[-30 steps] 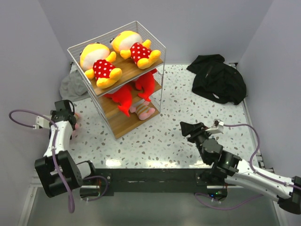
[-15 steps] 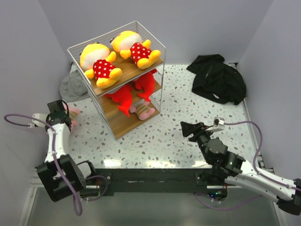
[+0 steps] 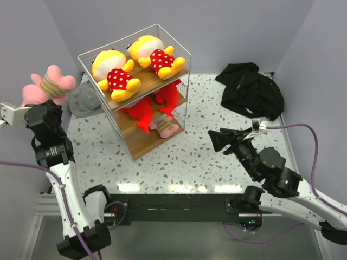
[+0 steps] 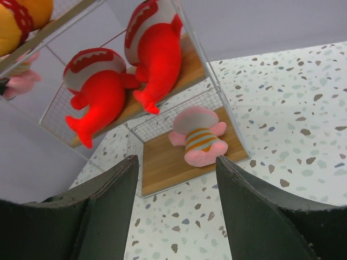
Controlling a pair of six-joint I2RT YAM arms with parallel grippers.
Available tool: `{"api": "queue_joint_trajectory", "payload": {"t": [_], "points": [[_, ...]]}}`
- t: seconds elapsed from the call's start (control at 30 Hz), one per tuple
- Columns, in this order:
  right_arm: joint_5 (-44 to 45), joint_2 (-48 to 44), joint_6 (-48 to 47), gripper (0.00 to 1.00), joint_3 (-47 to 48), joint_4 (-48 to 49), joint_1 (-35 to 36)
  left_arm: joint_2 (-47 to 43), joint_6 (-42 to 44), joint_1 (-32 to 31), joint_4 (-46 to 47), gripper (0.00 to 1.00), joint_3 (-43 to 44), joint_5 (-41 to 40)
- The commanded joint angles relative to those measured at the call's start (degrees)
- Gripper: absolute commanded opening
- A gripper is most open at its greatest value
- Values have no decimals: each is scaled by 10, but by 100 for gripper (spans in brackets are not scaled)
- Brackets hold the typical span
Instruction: Place and organize the stuffed toys onto the shelf
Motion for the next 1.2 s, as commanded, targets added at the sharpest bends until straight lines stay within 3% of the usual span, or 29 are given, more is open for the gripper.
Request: {"api": "queue_joint_trajectory", "payload": {"t": [0.0, 0.17, 0.3, 0.43, 0.67, 0.77, 0.93, 1.17], "points": [[-61, -7, -46, 63, 61, -9, 1, -25, 37, 4, 79, 0, 68, 83], [-84, 41, -116, 63, 132, -1, 1, -17, 27, 3, 157, 0, 95, 232], [-95, 97, -155, 64, 216, -37, 1, 0, 32, 4, 202, 0, 150, 284], [-161, 111, -185, 65, 249, 1, 2, 25, 24, 4, 274, 0, 189, 364], [-287, 153, -274, 65, 332, 35, 2, 41, -130, 3, 513, 0, 159, 580], [-342, 196, -341, 65, 363, 43, 2, 33, -162, 2, 596, 0, 144, 607], [-434, 292, -343, 66, 447, 63, 2, 19, -238, 1, 684, 0, 118, 619], [-529, 373, -326, 67, 484, 183, 1, -4, -357, 1, 808, 0, 61, 622]]}}
